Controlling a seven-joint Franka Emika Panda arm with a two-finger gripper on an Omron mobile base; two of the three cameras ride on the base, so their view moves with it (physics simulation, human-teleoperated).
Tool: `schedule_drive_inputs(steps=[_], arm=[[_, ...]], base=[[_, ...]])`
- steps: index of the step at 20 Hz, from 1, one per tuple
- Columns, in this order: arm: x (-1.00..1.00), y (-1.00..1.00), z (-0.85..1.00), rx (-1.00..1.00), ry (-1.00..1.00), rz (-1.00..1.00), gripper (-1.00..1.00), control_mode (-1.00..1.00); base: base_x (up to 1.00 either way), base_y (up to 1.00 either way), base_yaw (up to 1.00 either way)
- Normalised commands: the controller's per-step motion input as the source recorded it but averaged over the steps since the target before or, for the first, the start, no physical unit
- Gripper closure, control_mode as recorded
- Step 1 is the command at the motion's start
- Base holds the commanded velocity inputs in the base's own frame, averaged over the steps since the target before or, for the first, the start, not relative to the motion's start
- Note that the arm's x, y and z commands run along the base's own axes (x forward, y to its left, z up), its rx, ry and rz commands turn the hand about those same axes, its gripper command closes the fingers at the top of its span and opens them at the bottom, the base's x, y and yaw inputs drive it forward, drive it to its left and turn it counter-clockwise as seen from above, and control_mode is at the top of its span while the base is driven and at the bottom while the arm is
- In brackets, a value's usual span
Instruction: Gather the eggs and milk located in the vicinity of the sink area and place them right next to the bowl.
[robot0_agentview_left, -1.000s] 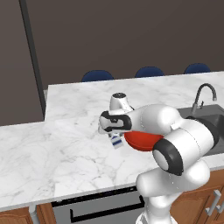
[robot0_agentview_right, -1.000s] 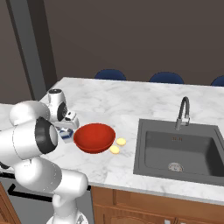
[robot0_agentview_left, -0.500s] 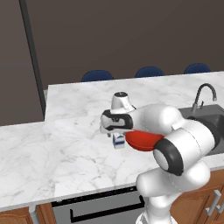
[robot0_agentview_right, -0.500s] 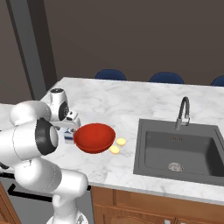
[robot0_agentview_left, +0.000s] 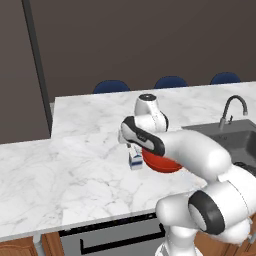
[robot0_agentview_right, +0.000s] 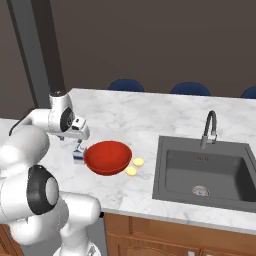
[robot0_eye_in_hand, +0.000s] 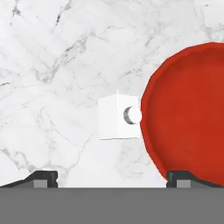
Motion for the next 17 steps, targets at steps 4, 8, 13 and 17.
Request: schedule_drive_inputs(steps=[4,8,13,17], arm=[[-0.94,-0.01,0.73,0.03,-0.09,0.00,-1.00,-1.00],[-1.00,-0.25,0.68,0.01,-0.06,0.00,-1.00,-1.00],[-0.96,-0.45,0.70,0.00,-0.06,0.00,-1.00,-1.00],[-0.52,-0.50,0.45,0.00,-0.04,0.00,-1.00,-1.00]], base=[[0.00,0.00,0.00],[0.00,0.00,0.00],[0.00,0.00,0.00],[0.00,0.00,0.00]])
